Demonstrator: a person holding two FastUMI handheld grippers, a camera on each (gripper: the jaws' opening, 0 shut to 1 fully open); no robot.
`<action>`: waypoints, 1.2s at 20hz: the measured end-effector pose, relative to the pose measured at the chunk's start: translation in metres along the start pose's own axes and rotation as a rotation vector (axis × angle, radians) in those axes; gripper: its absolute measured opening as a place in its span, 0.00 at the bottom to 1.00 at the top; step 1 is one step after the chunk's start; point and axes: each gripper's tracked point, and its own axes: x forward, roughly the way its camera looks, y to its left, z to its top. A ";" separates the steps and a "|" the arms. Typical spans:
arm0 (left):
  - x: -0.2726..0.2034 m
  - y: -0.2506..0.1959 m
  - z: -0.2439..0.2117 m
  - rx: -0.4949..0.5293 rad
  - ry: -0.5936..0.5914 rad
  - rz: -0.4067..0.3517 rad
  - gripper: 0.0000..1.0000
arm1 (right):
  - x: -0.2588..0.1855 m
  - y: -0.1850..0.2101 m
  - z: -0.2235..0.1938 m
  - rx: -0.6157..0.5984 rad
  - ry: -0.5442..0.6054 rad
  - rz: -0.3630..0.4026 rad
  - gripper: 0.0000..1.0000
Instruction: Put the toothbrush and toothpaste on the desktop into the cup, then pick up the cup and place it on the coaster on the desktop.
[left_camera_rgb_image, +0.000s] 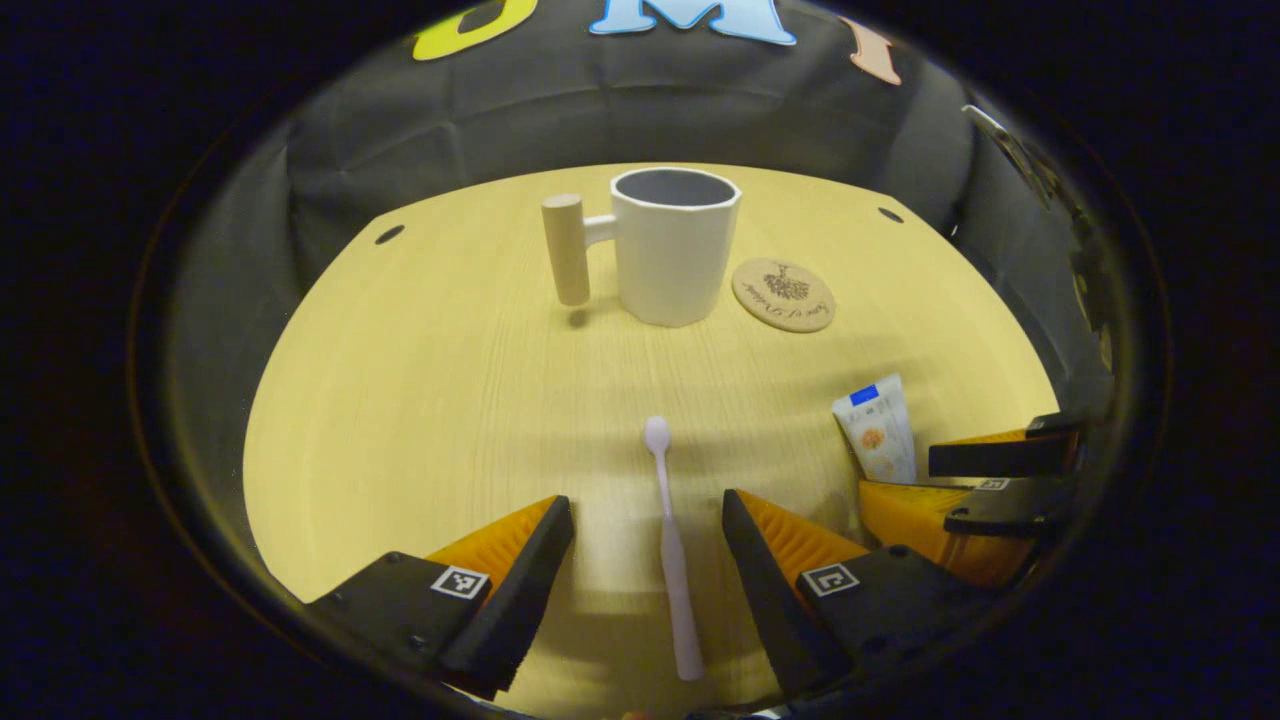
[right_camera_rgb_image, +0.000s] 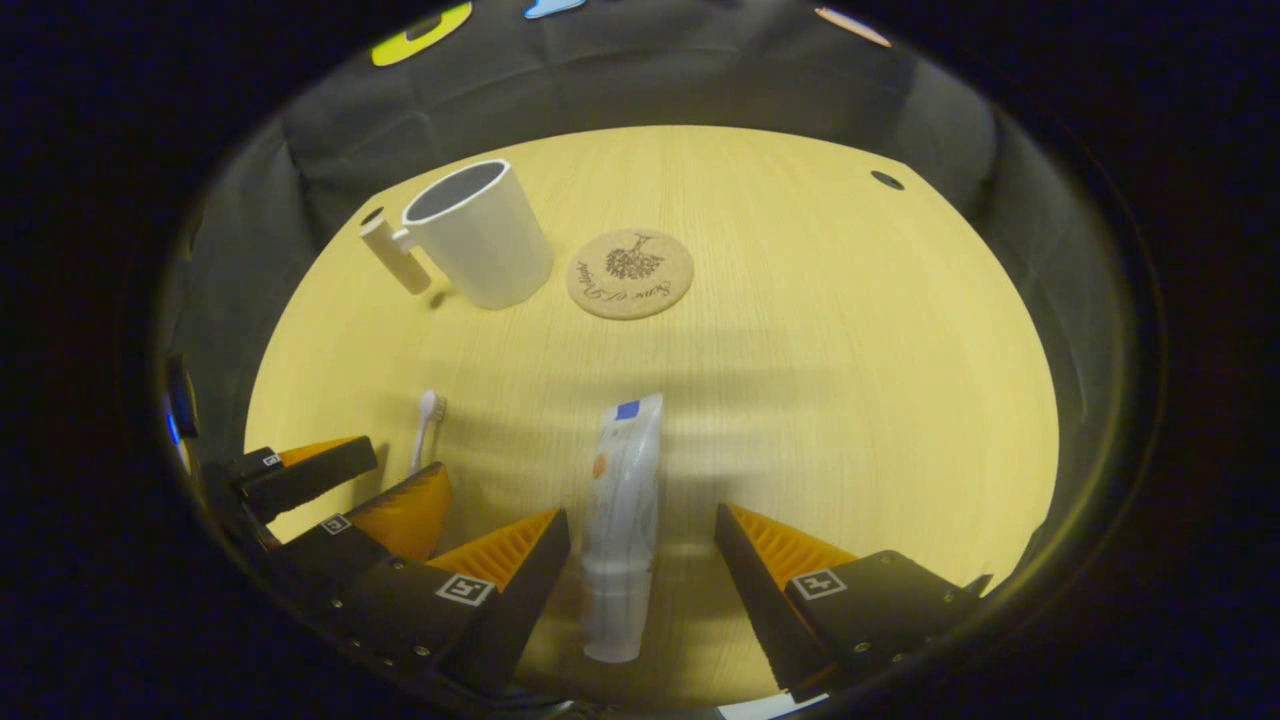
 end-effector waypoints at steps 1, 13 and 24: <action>0.001 0.002 -0.004 -0.004 0.009 0.006 1.00 | 0.002 0.000 -0.002 -0.002 0.005 -0.003 0.92; 0.006 0.002 -0.002 0.002 -0.003 0.035 0.77 | 0.006 -0.005 -0.015 -0.076 0.030 -0.058 0.72; 0.010 0.004 0.002 0.008 -0.003 0.056 0.07 | 0.007 -0.004 -0.018 0.012 0.100 -0.076 0.21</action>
